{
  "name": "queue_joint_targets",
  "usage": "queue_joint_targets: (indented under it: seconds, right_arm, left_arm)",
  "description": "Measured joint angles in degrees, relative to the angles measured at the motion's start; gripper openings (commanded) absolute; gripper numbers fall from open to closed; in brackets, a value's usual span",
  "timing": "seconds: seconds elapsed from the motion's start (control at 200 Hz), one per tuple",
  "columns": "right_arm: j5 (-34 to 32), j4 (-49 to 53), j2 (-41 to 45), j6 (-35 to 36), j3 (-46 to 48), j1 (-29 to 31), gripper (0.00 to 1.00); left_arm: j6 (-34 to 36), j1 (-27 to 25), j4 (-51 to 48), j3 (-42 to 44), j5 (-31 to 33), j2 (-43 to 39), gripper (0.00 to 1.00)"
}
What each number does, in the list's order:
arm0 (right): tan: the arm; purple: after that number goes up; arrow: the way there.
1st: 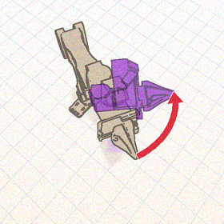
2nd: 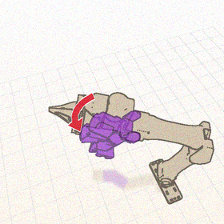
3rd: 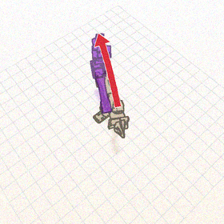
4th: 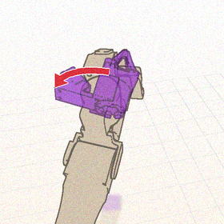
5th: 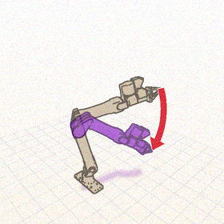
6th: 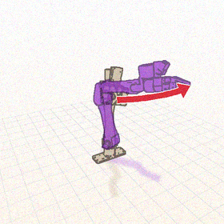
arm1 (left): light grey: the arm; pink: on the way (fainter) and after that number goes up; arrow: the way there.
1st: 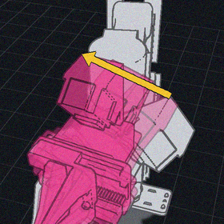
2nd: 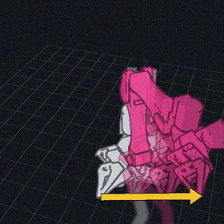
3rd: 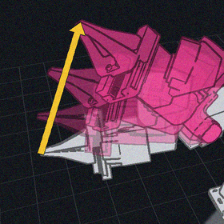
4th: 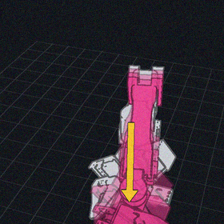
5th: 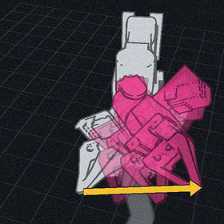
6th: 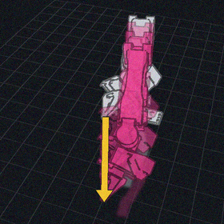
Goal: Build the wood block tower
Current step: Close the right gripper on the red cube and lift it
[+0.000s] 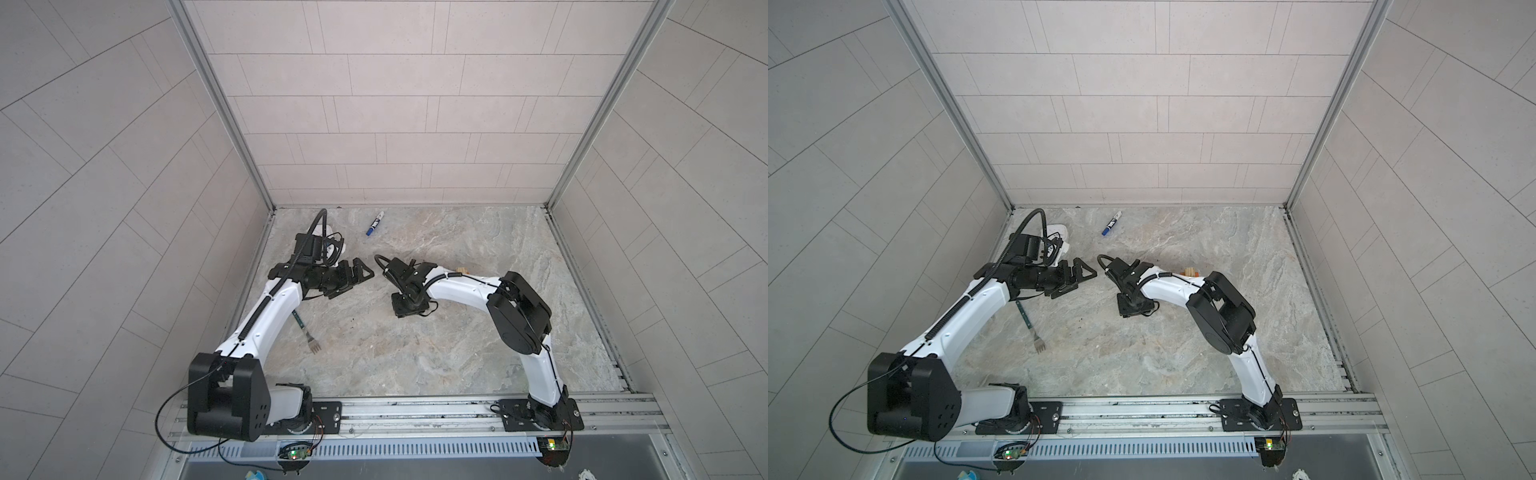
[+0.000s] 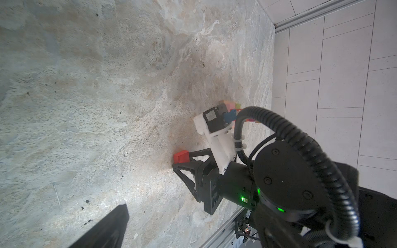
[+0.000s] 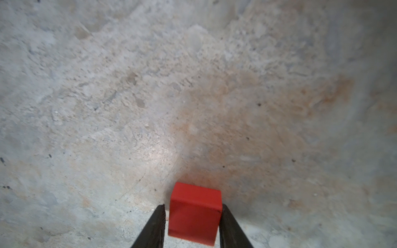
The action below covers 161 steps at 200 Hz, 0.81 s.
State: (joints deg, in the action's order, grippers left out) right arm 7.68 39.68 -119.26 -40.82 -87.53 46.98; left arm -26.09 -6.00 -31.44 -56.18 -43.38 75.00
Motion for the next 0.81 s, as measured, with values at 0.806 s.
queue_joint_targets:
  seconds: [0.806]
  right_arm:
    - [-5.01,3.91,0.00,1.86,-1.29,0.17,0.24]
  left_arm:
    - [0.00,0.00,-0.02,0.07,-0.07,-0.11,0.98]
